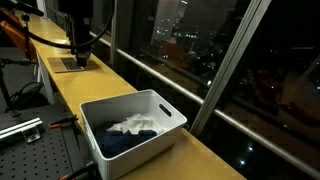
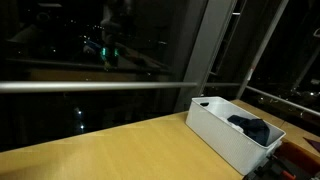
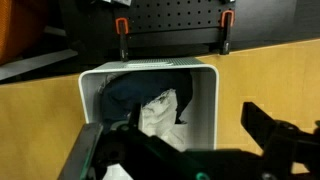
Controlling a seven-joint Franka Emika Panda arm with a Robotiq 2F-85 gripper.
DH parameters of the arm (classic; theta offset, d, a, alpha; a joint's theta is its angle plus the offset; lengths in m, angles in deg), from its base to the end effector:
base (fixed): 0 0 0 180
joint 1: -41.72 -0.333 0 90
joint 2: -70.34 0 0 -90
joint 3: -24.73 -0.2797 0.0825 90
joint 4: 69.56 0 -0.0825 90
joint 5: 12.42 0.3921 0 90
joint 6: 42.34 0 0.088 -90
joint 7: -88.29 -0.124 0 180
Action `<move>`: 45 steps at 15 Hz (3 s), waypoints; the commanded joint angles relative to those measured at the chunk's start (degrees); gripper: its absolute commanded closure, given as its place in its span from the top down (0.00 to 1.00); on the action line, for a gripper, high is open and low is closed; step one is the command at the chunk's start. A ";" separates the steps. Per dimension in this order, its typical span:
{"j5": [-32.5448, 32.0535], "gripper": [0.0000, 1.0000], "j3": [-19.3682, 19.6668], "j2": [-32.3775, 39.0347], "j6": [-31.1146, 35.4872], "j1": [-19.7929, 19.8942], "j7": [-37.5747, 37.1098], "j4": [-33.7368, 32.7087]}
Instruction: Remove the items from the storage box and put them on the table then place them back.
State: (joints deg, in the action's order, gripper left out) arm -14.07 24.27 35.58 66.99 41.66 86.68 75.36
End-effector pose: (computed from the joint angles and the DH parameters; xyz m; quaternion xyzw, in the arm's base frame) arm 0.3910 0.0009 0.4269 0.9998 -0.0054 -0.0070 0.0160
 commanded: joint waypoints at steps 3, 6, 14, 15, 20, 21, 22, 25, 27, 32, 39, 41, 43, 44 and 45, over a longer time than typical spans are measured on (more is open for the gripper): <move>0.06 1.00 -0.09 0.02 -0.13 0.08 0.03 -0.11; 0.06 1.00 -0.09 0.02 -0.13 0.08 0.03 -0.11; 0.06 1.00 -0.08 0.02 -0.13 0.08 0.03 -0.11; 0.06 1.00 -0.09 0.02 -0.13 0.08 0.03 -0.11; 0.06 1.00 -0.09 0.02 -0.13 0.08 0.03 -0.11; 0.06 1.00 -0.09 0.02 -0.13 0.08 0.03 -0.11; 0.06 1.00 -0.08 0.02 -0.13 0.08 0.03 -0.11; -0.30 1.00 0.08 0.78 -0.19 0.28 0.34 -1.08; -1.73 1.00 0.18 2.33 0.26 0.45 1.49 -3.50; -6.85 1.00 1.26 8.65 9.80 0.24 7.20 -10.01; -3.93 1.00 3.79 25.01 28.17 -0.57 14.28 -13.11; -2.47 1.00 3.79 30.98 32.71 -0.42 15.95 -13.19; -1.11 1.00 3.36 37.91 36.97 0.03 17.36 -14.03; -1.01 1.00 3.01 40.78 38.30 0.39 17.63 -14.52; -1.11 1.00 2.70 43.68 39.23 0.73 17.72 -15.31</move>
State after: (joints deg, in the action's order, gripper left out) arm -16.54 27.33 70.69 103.28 41.78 102.24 63.91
